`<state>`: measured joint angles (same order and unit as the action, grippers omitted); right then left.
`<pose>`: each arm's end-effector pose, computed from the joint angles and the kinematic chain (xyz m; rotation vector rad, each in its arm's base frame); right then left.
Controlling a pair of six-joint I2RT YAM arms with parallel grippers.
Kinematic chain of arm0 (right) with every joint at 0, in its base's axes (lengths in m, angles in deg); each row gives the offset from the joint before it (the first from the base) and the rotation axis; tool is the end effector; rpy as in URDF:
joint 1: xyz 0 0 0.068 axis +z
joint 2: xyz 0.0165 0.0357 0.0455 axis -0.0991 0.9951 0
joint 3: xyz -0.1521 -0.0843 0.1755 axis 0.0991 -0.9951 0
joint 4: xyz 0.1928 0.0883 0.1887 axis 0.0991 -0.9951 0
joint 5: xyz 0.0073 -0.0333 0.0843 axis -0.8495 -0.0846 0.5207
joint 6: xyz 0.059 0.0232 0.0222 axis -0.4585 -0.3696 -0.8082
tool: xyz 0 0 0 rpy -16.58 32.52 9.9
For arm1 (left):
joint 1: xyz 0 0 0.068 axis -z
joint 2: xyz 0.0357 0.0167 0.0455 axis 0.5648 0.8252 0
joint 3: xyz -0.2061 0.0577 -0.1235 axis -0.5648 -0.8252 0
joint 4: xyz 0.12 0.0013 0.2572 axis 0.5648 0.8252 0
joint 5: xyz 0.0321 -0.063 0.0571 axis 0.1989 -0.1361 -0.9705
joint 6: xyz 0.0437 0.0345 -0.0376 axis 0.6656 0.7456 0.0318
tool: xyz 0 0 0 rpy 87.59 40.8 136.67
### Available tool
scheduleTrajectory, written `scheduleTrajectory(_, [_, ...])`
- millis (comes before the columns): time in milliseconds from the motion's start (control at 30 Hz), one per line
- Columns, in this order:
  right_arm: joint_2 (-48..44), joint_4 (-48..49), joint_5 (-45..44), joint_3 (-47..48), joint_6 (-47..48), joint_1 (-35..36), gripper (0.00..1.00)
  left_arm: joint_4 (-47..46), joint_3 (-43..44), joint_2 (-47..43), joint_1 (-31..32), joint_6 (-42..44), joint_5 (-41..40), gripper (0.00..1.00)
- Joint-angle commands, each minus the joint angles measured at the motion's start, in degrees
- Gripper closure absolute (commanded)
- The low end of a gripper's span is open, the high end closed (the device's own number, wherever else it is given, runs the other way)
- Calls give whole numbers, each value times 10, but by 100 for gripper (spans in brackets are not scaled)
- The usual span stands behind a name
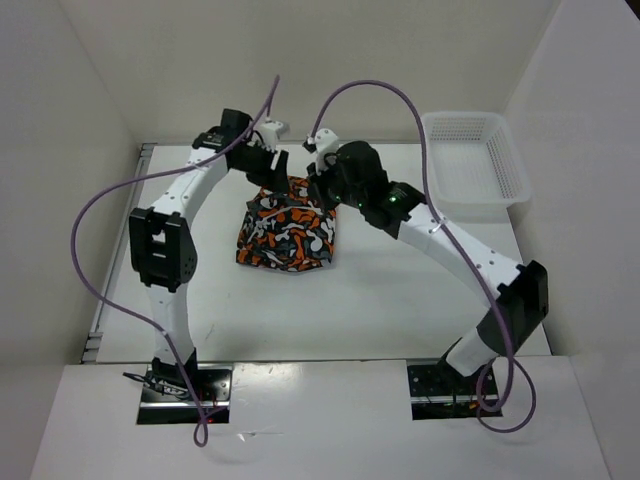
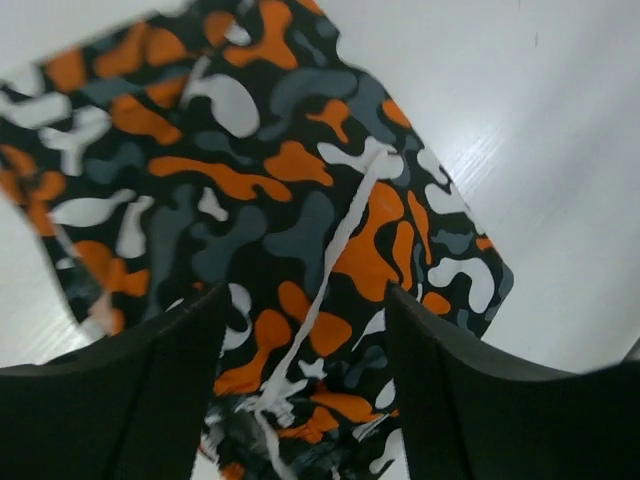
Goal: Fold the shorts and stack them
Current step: Fold the shorts
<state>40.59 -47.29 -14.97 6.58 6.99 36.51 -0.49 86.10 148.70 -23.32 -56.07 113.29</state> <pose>0.2957 0.2728 0.3457 -0.8138 1.8281 0.5075 0.4684 -0.1195 0.2660 0.6125 2.2816 -0.6807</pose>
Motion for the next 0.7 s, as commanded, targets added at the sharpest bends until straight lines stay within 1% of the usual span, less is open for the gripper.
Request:
scheduleTrajectory(0, [80,-4,42,-34,-21,-11,100,14,-20,51,7,-9,22,31])
scheduleTrajectory(33, [112,-11,54,-34,-28,-11,100,19,-20,65,7,-9,-3,33])
scheduleTrajectory(67, [125,-11,63,-34,-33,-16,100,19,-20,71,7,-9,-11,36])
scheduleTrajectory(133, [153,5,80,-50,-39,-16,100,19,-39,77,7,-3,-23,38])
scheduleTrajectory(233, [187,11,93,-80,-44,-16,100,2,-51,106,12,-3,-52,38])
scheduleTrajectory(333, [205,17,104,-129,-54,-16,100,-3,-33,146,12,-8,-102,38])
scheduleTrajectory(433, [210,22,87,-165,-62,-16,100,-28,-32,158,12,-13,-116,34])
scheduleTrajectory(467, [210,27,82,-172,-68,-16,100,-33,-32,158,12,-13,-116,30])
scheduleTrajectory(533, [210,27,77,-177,-68,-16,100,-43,-32,158,12,-13,-123,28])
scheduleTrajectory(567, [210,27,77,-183,-68,-16,100,-51,-32,158,12,-13,-139,26])
scheduleTrajectory(633, [210,27,77,-183,-68,-16,100,-61,-32,153,12,-13,-139,20])
scheduleTrajectory(667, [210,27,84,-176,-68,-16,100,-61,-32,134,7,-13,-133,17])
